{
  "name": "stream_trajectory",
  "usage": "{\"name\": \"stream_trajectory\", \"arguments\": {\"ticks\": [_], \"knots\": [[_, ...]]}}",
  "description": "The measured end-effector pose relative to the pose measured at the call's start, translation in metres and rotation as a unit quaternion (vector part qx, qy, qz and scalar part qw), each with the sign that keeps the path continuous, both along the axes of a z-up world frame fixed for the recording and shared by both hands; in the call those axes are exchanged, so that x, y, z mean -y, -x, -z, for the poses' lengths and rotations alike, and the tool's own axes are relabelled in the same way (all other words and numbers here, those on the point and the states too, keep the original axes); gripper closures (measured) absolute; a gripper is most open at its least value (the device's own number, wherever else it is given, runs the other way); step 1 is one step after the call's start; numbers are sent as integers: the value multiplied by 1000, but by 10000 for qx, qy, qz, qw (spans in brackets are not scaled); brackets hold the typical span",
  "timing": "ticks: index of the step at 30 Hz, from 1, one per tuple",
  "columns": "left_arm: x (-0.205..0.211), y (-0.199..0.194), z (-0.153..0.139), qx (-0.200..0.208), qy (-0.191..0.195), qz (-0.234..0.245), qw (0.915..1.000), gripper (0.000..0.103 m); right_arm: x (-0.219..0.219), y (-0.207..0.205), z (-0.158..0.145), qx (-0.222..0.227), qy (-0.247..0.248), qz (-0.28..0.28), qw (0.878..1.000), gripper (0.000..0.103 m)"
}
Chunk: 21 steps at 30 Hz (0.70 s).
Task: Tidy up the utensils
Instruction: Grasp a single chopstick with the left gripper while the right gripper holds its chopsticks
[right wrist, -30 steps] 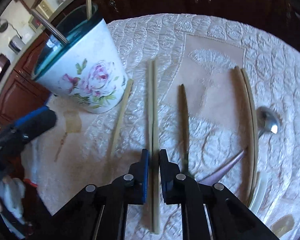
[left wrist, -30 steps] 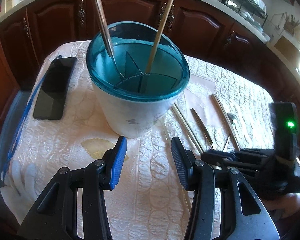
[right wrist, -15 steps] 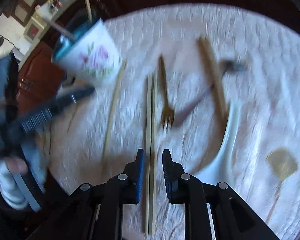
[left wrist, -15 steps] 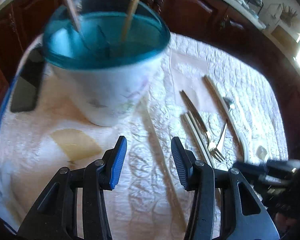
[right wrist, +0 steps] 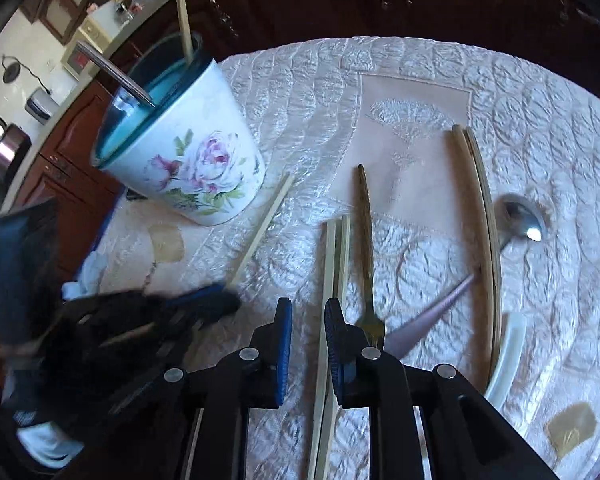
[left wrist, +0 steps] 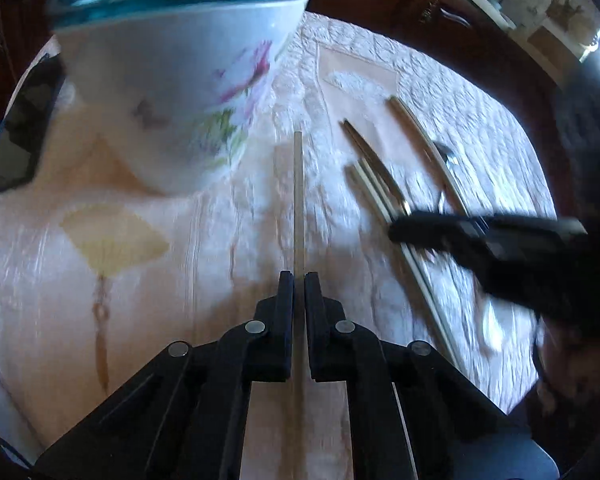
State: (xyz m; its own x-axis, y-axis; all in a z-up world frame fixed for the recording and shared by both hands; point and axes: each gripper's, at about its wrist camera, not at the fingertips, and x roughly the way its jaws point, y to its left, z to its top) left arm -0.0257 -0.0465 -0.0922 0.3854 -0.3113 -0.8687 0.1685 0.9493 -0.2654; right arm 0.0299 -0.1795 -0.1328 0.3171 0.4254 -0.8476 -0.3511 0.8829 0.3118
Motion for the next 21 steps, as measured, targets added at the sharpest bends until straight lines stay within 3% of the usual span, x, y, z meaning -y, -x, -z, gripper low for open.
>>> {"name": "stream_trajectory", "arguments": {"ticks": [9, 11, 13, 14, 19, 21], "knots": [[-6, 20, -6, -22, -133, 98, 9999, 99, -13, -15, 17, -117, 283, -58, 9995, 87], [-6, 15, -9, 83, -178, 51, 9998, 94, -16, -19, 17, -127, 253, -62, 9996, 87], [-4, 7, -12, 103, -145, -3, 9998, 77, -17, -24, 15, -144, 239, -34, 9996, 87], [-4, 4, -12, 140, -146, -14, 9998, 74, -17, -28, 14, -152, 239, -12, 9996, 87], [6, -23, -5, 167, -471, -44, 9987, 74, -17, -41, 18, -281, 163, 16, 9995, 88], [12, -31, 2, 107, -590, 5, 9982, 74, -16, -39, 20, -244, 167, -1, 9996, 96]]}}
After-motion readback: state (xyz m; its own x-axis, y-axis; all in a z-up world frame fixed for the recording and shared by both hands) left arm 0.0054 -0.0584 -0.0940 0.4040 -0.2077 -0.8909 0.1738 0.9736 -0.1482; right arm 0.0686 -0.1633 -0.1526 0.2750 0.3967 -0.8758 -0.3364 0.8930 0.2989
